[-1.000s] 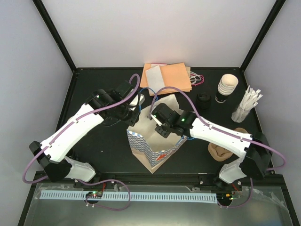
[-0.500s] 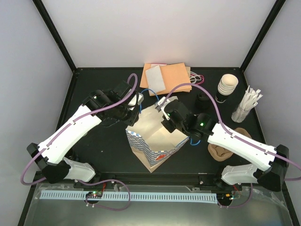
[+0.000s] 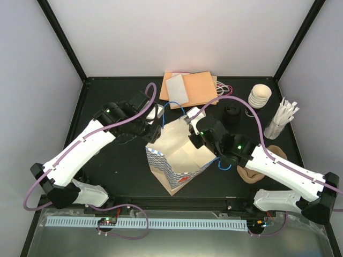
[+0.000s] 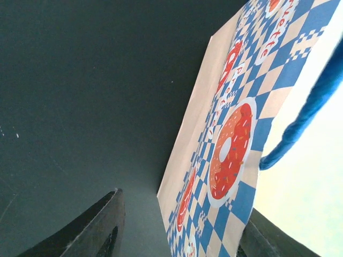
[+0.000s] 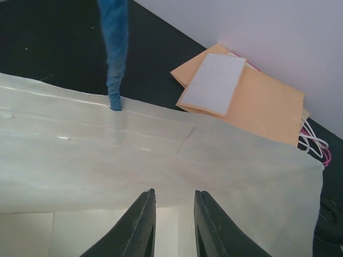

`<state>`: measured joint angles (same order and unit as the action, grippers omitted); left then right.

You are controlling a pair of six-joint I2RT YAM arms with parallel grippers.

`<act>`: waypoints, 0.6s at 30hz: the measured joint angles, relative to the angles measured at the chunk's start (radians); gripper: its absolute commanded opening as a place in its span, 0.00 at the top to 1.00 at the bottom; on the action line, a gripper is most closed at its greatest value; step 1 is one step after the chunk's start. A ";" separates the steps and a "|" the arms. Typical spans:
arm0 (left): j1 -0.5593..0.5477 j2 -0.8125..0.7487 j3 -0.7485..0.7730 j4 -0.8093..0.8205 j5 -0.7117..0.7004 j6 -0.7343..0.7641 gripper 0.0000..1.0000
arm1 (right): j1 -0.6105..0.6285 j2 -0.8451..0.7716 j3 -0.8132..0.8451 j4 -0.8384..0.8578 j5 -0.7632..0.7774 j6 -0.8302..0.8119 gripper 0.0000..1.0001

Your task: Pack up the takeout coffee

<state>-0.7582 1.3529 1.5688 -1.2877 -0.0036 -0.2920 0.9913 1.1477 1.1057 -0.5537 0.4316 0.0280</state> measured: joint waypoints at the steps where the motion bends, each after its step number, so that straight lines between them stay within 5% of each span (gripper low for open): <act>1: 0.000 0.001 0.000 0.002 0.000 0.000 0.47 | 0.000 -0.002 -0.004 0.004 0.006 0.000 0.76; 8: 0.000 0.009 0.000 0.007 0.001 0.003 0.36 | 0.000 -0.031 -0.035 0.031 0.026 0.000 0.75; 18: 0.000 0.037 0.000 0.022 0.016 0.005 0.36 | 0.000 -0.043 -0.044 0.053 0.044 0.000 0.74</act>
<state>-0.7582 1.3903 1.5688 -1.2655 0.0120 -0.2867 0.9913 1.1046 1.0615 -0.5007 0.4759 0.0280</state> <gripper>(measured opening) 0.644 0.251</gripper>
